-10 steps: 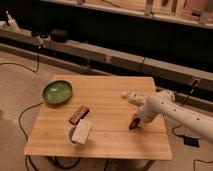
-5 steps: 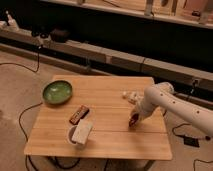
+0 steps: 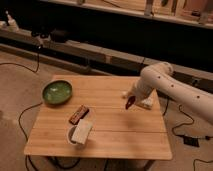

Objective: Place the pepper in the ceramic bowl

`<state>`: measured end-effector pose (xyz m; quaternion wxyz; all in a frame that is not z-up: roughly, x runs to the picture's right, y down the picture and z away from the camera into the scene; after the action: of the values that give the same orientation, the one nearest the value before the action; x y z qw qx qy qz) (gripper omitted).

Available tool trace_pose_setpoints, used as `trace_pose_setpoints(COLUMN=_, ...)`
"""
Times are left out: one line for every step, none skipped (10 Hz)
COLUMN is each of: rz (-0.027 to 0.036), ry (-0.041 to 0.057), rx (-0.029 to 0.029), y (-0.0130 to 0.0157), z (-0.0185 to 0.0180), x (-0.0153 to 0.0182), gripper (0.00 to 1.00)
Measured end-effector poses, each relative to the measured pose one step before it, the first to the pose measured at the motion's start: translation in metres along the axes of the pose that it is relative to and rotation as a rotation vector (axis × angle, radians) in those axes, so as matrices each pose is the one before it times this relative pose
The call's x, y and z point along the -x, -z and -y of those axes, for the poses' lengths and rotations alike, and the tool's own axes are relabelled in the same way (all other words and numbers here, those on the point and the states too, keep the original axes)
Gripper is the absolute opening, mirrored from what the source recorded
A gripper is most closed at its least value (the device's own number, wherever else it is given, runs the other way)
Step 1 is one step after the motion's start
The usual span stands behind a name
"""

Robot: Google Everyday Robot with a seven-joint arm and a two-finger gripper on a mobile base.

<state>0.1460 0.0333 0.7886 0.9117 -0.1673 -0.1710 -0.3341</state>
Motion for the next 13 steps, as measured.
trace_pose_setpoints(rz=-0.00672, ry=0.04474, rx=-0.01397, y=0.00284, z=0.04077, x=0.00636, gripper=0.0)
trace_pose_setpoints(rz=0.00613, ry=0.05545, rx=-0.01587, y=-0.00051, z=0.02914, x=0.01056, gripper=0.0)
trace_pose_setpoints(rz=0.01617, ry=0.0906, rx=-0.03116, y=-0.00284, z=0.03991, x=0.02037, gripper=0.0)
trace_pose_setpoints(rz=0.01615, ry=0.0838, rx=-0.03121, y=-0.00586, z=0.03071, x=0.01861, gripper=0.0)
trace_pose_setpoints(rz=0.01111, ry=0.07102, rx=-0.02786, y=-0.00632, z=0.02525, x=0.0141, gripper=0.0)
trace_pose_setpoints(rz=0.01308, ry=0.07733, rx=-0.03585, y=-0.00943, z=0.03009, x=0.01516, gripper=0.0)
trace_pose_setpoints(rz=0.01471, ry=0.04981, rx=-0.03613, y=-0.01116, z=0.0262, x=0.01002, gripper=0.0)
trace_pose_setpoints(rz=0.01469, ry=0.01705, rx=-0.034, y=-0.00878, z=0.01829, x=0.00322, gripper=0.0)
trace_pose_setpoints(rz=0.02898, ry=-0.00624, rx=-0.0459, y=-0.00888, z=0.01824, x=0.00127, gripper=0.0)
trace_pose_setpoints(rz=0.0348, ry=-0.02452, rx=-0.04662, y=-0.00349, z=0.01386, x=-0.00214, gripper=0.0)
trace_pose_setpoints(rz=0.02381, ry=-0.01958, rx=-0.02995, y=-0.00094, z=0.00743, x=-0.00211, gripper=0.0)
trace_pose_setpoints(rz=0.00754, ry=-0.00751, rx=-0.01042, y=-0.00005, z=0.00211, x=-0.0011, gripper=0.0)
trace_pose_setpoints(rz=0.00161, ry=0.00033, rx=-0.00079, y=-0.00043, z=0.00078, x=0.00041, gripper=0.0)
